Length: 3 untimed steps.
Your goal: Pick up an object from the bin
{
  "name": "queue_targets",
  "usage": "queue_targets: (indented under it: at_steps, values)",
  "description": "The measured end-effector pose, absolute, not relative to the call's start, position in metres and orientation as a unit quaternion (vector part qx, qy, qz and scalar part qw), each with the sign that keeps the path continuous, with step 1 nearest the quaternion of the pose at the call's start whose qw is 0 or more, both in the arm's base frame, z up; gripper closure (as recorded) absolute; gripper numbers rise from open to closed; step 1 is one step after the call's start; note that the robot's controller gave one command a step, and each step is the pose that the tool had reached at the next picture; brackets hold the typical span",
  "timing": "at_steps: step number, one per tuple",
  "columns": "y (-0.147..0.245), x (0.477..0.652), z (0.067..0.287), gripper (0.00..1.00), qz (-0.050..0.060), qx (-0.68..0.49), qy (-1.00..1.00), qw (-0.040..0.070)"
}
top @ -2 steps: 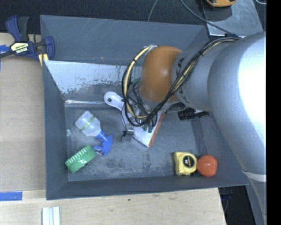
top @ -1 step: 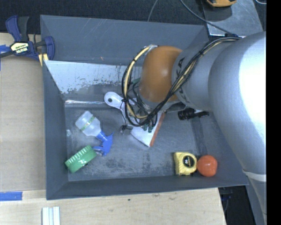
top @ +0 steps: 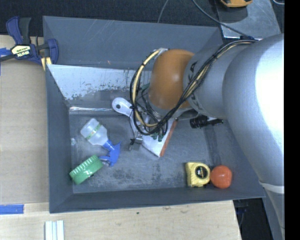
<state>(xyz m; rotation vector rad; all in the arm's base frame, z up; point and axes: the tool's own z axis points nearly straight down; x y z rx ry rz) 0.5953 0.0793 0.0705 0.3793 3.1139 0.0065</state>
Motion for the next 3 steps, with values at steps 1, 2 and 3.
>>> queue_targets:
  at_steps: [1, 2, 3]
  values:
    - [0.0792, 0.5955, 0.0709, 1.00, 0.002, 0.121, 0.993, 0.002]
    - [0.0795, 0.5954, 0.0706, 0.00, 0.002, 0.121, 0.993, 0.002]
    - [0.0794, 0.5954, 0.0708, 1.00, 0.002, 0.121, 0.993, 0.002]
